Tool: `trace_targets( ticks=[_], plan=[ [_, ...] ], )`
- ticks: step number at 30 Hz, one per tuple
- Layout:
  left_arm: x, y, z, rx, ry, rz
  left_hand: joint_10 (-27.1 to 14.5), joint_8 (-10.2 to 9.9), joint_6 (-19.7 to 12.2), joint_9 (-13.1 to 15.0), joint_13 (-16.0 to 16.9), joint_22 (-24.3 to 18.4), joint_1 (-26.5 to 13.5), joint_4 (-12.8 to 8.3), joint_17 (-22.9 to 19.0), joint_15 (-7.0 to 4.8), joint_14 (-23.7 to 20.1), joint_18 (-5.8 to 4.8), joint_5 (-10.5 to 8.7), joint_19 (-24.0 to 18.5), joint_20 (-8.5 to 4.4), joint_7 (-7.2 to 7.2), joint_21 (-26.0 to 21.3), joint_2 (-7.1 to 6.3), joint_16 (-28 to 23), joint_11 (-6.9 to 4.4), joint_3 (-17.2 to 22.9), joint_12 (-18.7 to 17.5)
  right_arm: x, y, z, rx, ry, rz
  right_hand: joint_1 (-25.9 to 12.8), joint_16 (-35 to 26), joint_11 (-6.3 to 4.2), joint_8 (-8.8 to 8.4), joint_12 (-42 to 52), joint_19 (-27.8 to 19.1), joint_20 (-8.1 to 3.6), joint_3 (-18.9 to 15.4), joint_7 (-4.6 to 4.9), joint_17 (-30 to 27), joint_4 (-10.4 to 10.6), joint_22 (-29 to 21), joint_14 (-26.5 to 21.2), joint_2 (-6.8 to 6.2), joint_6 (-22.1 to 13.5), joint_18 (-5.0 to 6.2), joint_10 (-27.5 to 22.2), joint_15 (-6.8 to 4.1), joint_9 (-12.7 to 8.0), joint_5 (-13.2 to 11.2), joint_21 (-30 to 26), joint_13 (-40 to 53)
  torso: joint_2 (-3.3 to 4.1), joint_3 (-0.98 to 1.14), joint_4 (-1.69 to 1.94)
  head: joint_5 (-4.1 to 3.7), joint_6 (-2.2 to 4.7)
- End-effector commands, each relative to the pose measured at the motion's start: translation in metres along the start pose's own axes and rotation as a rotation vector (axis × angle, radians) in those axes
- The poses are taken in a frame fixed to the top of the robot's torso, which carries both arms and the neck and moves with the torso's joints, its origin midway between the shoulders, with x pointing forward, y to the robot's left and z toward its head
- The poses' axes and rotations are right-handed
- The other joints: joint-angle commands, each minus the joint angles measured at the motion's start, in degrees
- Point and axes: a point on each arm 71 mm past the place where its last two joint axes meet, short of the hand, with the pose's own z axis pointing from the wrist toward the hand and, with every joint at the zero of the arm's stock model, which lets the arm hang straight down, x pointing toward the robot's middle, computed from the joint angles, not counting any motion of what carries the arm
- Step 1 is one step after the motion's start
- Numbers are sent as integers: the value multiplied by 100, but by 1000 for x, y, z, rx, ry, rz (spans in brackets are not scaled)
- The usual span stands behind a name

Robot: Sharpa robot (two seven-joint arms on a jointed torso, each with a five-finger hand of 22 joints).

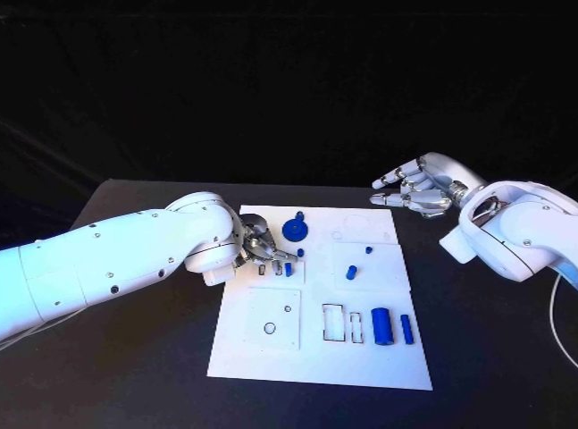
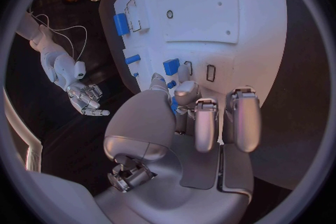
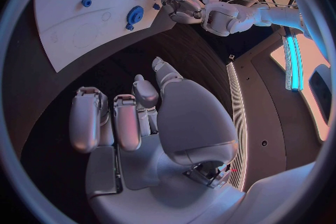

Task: Assemble the parts on the task board

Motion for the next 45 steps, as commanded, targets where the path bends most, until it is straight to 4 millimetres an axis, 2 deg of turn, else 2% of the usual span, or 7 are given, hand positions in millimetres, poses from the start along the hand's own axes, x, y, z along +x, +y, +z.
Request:
trace_targets(
  ticks=[1,16,26,31,35,45],
  plan=[
    [-1,-3,1,-4,1,18,37,39,-52,29,14,417,-58,1,1507,-37,603,-92,-23,203,-36,-10,31,-6,14,-3,-40,28,2,0,1,3,16,-15,34,-21,4,20,-30,-32,-7,-40,1,590,-5,-6,390,23,32,82,-29,-9,-4,22,-31,-5,-2,-1,1,7,-35],
    [-2,-14,6,1,13,35,30,92,-99,136,30,442,1,-30,1507,-39,603,-95,-22,205,-38,-14,46,4,14,-6,-71,42,7,1,4,5,33,-16,34,-23,4,22,-29,-32,-7,-42,1,588,-6,-8,389,22,33,83,-28,-9,-4,31,-32,-6,-1,-2,1,3,-79],
    [-1,-14,8,-5,31,49,28,113,-120,183,40,455,46,-46,1507,-40,603,-97,-22,207,-39,-14,53,6,14,-7,-79,50,7,0,4,9,38,-15,29,-26,3,26,-27,-35,-8,-47,0,585,-2,-15,389,24,39,84,-25,-10,-3,43,-36,-7,-2,-2,7,-4,-105],
    [2,-17,9,-2,45,61,26,119,-127,198,40,460,62,-51,1507,-40,603,-98,-21,208,-39,-15,56,7,14,-7,-81,50,7,0,4,11,42,-12,23,-25,4,28,-29,-32,-8,-50,0,587,2,-11,390,25,42,83,-25,-10,-3,47,-35,-9,1,-5,2,-5,-95],
    [2,-17,9,-3,51,66,20,133,-143,231,39,461,103,-67,1507,-40,603,-97,-21,206,-39,-14,56,7,14,-7,-84,49,8,0,4,11,44,-11,23,-25,4,28,-29,-32,-8,-50,0,587,2,-11,390,25,42,83,-25,-10,-3,47,-35,-9,-2,-1,-5,0,-112],
    [3,-17,9,-4,63,77,23,149,-158,270,55,480,152,-88,1507,-39,603,-101,-22,210,-38,-15,67,1,14,-7,-88,62,9,-1,5,15,50,-6,11,-25,3,32,-26,-32,-9,-56,0,588,12,-12,391,33,46,83,-21,-10,-2,52,-36,-10,0,-3,6,-19,-135]
  ],
)
